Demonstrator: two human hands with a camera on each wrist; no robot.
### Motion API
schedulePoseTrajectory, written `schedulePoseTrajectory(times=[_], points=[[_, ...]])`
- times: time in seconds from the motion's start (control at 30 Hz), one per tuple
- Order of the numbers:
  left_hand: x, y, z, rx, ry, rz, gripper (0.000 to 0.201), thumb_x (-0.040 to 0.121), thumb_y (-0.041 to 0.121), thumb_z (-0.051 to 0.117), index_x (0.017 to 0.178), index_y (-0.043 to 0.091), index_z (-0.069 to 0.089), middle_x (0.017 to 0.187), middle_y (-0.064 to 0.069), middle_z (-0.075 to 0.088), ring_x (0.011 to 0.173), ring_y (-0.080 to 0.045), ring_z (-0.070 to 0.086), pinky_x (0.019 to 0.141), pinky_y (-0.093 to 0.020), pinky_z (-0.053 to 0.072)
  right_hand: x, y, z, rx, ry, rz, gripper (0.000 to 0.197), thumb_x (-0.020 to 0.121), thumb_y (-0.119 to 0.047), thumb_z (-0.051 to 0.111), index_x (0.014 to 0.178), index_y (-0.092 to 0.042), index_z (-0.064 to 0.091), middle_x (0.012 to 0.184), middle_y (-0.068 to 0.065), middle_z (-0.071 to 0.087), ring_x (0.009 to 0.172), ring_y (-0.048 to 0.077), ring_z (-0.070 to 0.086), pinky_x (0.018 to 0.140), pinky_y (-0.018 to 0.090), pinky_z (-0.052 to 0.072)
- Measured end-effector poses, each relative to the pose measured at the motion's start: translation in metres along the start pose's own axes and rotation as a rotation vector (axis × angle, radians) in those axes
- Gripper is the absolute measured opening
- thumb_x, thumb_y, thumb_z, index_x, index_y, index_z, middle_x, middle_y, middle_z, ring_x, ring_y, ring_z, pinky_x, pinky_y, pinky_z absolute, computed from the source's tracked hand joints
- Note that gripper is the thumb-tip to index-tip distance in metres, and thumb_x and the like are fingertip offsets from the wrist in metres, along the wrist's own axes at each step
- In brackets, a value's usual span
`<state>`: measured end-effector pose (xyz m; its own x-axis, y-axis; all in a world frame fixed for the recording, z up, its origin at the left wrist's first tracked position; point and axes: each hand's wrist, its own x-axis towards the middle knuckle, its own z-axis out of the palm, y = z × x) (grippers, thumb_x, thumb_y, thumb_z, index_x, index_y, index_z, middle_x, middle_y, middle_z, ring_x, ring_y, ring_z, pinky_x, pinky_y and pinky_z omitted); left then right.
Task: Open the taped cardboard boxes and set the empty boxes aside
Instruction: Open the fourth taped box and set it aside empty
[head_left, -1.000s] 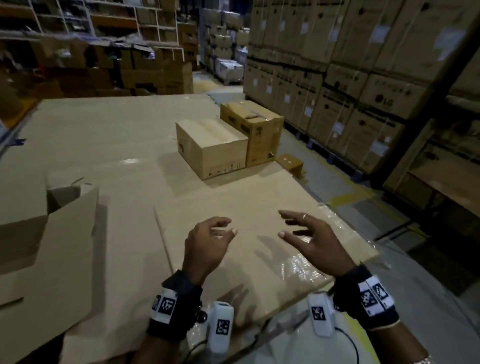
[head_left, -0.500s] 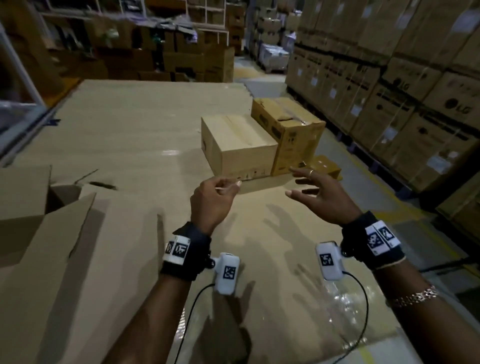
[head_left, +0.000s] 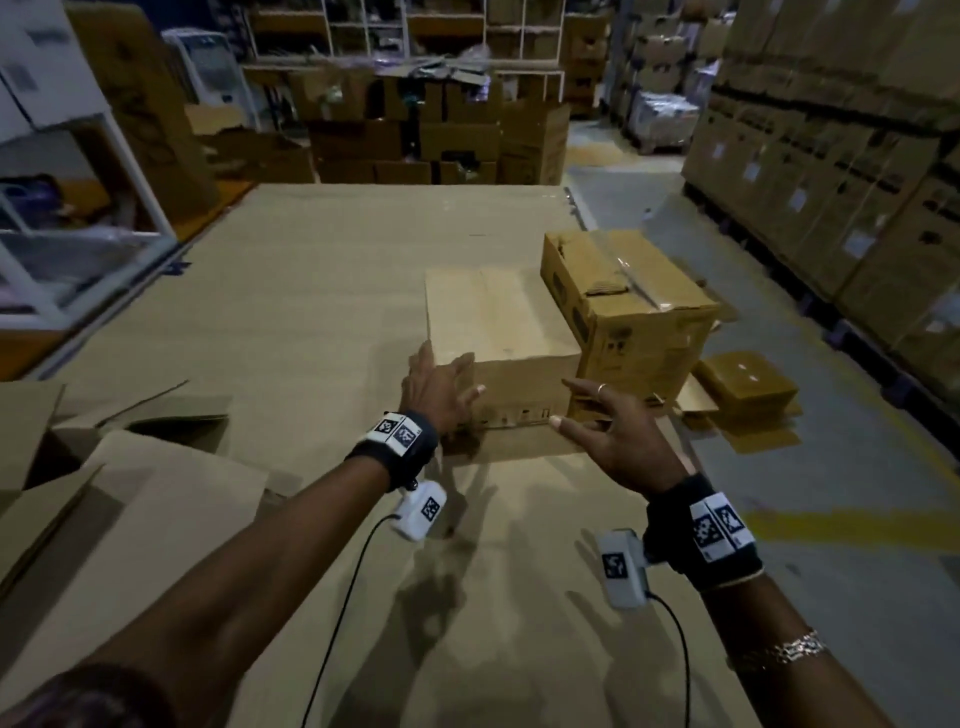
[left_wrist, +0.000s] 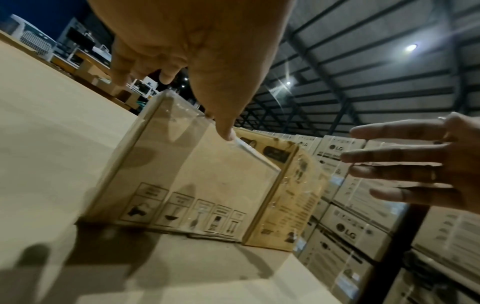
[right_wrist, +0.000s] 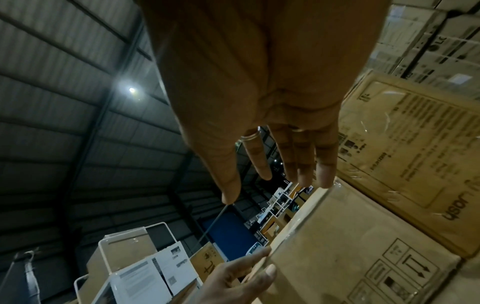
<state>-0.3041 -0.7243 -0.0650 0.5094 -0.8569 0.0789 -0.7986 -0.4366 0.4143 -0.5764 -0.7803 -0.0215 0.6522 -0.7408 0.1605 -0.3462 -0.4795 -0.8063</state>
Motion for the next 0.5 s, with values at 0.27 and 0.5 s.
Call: schedulePoseTrajectory(times=[0.27,0.5], points=[[0.030,-0.051,0.011,-0.059,0.179,0.080,0.044,0.107,0.027,0.046,0.147,0.044,0.047,0.148,-0.022,0.047,0.120,-0.042,0.060,0.094,-0.052,0.053,0.072,0.043,0.019,-0.110,0.100,-0.041,0.055,0.089,-0.039,0.073,0.138,-0.019,0.057,0.129,0.005,0.058,0.113,0.019,0.058,0.094,0.044,0.055],[0.035,-0.072,0.008,-0.327,0.236,0.086,0.043,0.102,0.052,0.042,0.141,0.042,0.056,0.137,0.001,0.060,0.123,-0.016,0.058,0.100,-0.037,0.051,0.133,0.065,0.067,-0.061,0.148,0.048,0.067,0.093,-0.047,0.067,0.152,-0.026,0.042,0.161,0.014,0.032,0.149,0.031,0.028,0.119,0.050,0.031]])
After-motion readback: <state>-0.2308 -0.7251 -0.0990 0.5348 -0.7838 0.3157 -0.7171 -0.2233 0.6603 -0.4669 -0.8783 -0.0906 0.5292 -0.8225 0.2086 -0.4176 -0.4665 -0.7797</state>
